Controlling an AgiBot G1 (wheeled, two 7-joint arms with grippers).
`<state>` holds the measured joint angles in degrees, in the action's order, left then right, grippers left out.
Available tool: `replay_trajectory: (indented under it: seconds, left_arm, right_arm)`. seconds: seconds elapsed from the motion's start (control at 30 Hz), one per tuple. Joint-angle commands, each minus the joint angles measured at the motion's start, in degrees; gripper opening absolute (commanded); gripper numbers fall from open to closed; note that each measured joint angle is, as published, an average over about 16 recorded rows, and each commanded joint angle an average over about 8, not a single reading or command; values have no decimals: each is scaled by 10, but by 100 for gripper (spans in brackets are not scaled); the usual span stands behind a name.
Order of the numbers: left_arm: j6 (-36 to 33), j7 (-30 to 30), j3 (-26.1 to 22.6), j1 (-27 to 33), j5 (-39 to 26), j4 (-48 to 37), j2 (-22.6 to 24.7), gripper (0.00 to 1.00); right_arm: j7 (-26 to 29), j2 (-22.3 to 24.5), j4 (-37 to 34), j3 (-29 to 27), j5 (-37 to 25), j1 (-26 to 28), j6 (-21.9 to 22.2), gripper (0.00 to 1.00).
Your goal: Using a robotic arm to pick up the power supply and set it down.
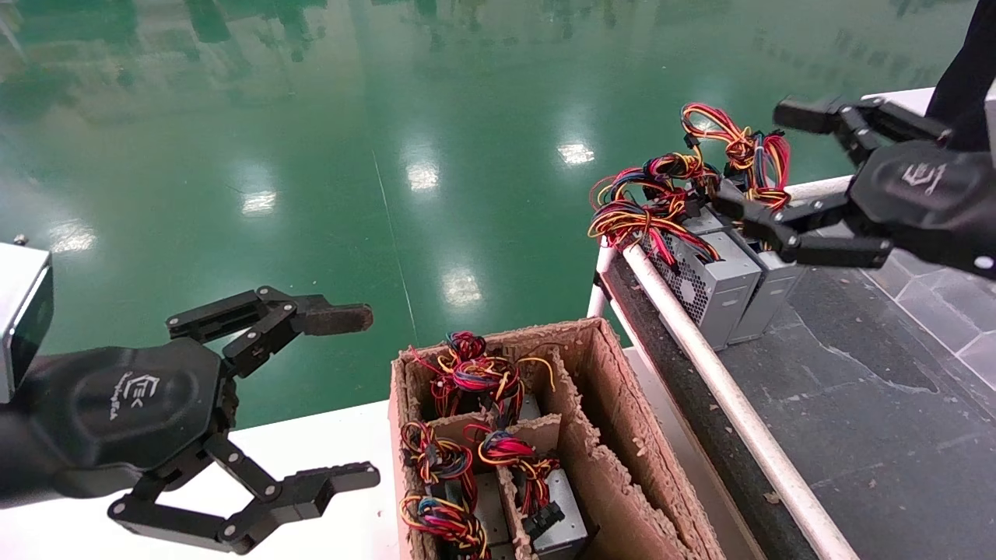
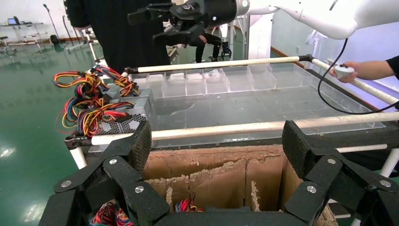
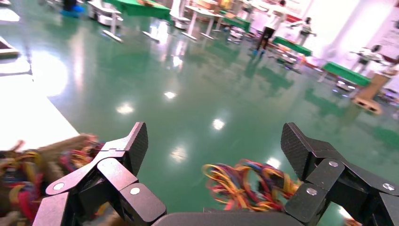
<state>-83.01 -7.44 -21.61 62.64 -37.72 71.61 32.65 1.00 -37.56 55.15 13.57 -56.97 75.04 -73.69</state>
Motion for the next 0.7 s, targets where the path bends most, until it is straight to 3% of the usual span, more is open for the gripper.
replay_trajectory:
  seconds: [0.03,0.7]
  left_arm:
    - [0,0,0,0,0,0,0,100]
    - [0,0,0,0,0,0,0,100]
  right_arm:
    - [6,2,11,1,9,-8,-7,100]
    - [61,16,115,15,94,-84,-75,100]
